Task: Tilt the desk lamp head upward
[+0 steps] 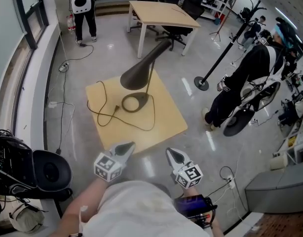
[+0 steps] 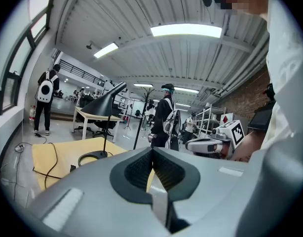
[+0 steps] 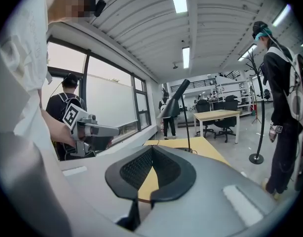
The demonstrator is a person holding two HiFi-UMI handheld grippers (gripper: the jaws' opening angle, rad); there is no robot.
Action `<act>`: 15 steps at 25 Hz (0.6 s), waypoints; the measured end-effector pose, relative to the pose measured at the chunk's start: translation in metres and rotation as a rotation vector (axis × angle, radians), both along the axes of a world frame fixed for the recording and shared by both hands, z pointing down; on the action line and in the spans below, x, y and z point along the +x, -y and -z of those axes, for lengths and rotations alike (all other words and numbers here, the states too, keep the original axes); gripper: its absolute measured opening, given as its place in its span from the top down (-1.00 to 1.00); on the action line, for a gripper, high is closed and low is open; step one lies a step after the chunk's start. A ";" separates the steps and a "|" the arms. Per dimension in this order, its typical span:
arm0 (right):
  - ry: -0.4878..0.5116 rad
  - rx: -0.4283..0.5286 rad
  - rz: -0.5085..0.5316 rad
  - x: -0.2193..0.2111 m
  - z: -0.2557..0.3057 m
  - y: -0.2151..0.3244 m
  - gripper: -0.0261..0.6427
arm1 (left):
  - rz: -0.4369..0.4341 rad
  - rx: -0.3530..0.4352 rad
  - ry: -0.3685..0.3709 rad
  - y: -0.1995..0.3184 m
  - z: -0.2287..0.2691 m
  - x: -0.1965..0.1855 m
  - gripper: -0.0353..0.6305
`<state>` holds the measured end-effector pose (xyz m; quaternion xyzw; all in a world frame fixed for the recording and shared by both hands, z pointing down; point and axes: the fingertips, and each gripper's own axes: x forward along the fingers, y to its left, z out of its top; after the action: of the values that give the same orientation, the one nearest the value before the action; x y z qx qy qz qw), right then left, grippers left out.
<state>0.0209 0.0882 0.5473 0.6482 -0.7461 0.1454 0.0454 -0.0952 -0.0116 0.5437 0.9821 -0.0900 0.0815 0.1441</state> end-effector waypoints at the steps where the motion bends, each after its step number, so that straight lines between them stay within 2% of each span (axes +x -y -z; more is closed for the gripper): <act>1: 0.001 0.000 -0.004 0.004 0.000 0.006 0.88 | 0.003 -0.001 -0.001 0.007 0.001 0.002 0.89; 6: -0.005 -0.006 -0.003 0.019 0.000 0.028 0.88 | 0.010 -0.001 -0.009 0.027 0.004 0.012 0.89; 15: 0.036 -0.002 0.050 0.051 -0.012 0.060 0.88 | 0.073 -0.024 0.042 0.046 -0.009 0.028 0.89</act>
<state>0.0718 0.0281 0.5596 0.6265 -0.7627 0.1566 0.0362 -0.0669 -0.0571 0.5531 0.9744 -0.1279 0.0978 0.1567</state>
